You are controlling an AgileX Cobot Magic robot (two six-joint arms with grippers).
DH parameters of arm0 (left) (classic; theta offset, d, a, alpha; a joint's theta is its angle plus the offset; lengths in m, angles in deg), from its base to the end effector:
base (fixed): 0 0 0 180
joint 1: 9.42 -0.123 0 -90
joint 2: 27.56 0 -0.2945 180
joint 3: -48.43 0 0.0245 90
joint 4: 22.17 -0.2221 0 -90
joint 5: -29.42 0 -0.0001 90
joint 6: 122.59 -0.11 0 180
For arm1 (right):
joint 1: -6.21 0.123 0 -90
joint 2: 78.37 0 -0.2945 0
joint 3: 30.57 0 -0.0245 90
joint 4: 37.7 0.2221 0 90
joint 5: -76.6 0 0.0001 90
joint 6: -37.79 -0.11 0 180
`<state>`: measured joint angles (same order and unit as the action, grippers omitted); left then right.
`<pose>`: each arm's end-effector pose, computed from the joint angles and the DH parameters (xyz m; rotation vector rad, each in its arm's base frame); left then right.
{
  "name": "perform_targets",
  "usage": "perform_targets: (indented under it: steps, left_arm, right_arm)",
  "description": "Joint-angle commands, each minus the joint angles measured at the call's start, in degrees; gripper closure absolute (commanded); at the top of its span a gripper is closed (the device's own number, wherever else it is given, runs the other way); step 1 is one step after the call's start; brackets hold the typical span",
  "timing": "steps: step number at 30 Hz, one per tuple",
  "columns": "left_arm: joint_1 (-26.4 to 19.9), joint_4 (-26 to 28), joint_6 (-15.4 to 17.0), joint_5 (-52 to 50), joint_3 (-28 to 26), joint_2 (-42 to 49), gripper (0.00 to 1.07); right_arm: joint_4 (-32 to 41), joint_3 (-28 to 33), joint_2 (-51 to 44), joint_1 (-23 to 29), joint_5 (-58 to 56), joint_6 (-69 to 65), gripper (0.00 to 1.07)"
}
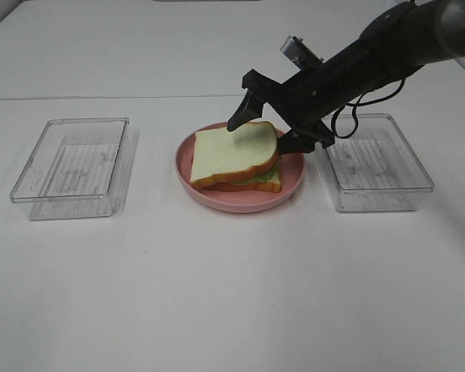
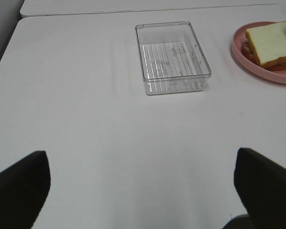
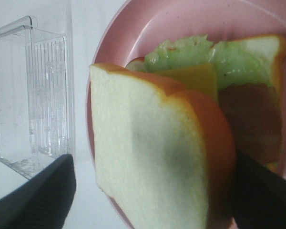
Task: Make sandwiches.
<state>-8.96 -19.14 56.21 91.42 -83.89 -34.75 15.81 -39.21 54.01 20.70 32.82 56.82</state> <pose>-0.0267 -0.0049 0.2580 0.0335 2.0388 -0.0551 0.4084 0.1688 0.1558 0.0617 2.7421 1.0014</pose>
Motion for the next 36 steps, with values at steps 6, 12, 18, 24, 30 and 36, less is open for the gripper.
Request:
perform_targets:
  steps: [6, 12, 18, 24, 30, 36]
  left_arm:
    - [0.29, 0.06, -0.23, -0.4, 0.29, 0.8, 0.06]
    - [0.29, 0.06, -0.23, -0.4, 0.29, 0.8, 0.06]
    - [0.29, 0.06, -0.23, -0.4, 0.29, 0.8, 0.06]
    - [0.29, 0.06, -0.23, -0.4, 0.29, 0.8, 0.06]
    - [0.29, 0.06, -0.23, -0.4, 0.29, 0.8, 0.06]
    - [0.29, 0.06, -0.23, -0.4, 0.29, 0.8, 0.06]
  right_arm:
    - [-26.99, -8.77, -1.6, -0.17, -6.19, -17.07, 0.28]
    - [-44.98, -16.79, -1.66, -0.17, -13.12, -29.05, 0.28]
    - [-59.42, -23.26, -1.66, -0.17, -21.72, -34.61, 0.2]
    - [-68.53, -27.16, -1.66, -1.03, -28.88, -33.69, 0.2]
    - [-61.13, -27.27, -1.66, -7.68, -29.79, -29.68, 0.2]
    - [-57.01, -27.27, -1.66, -12.2, -32.43, -27.79, 0.2]
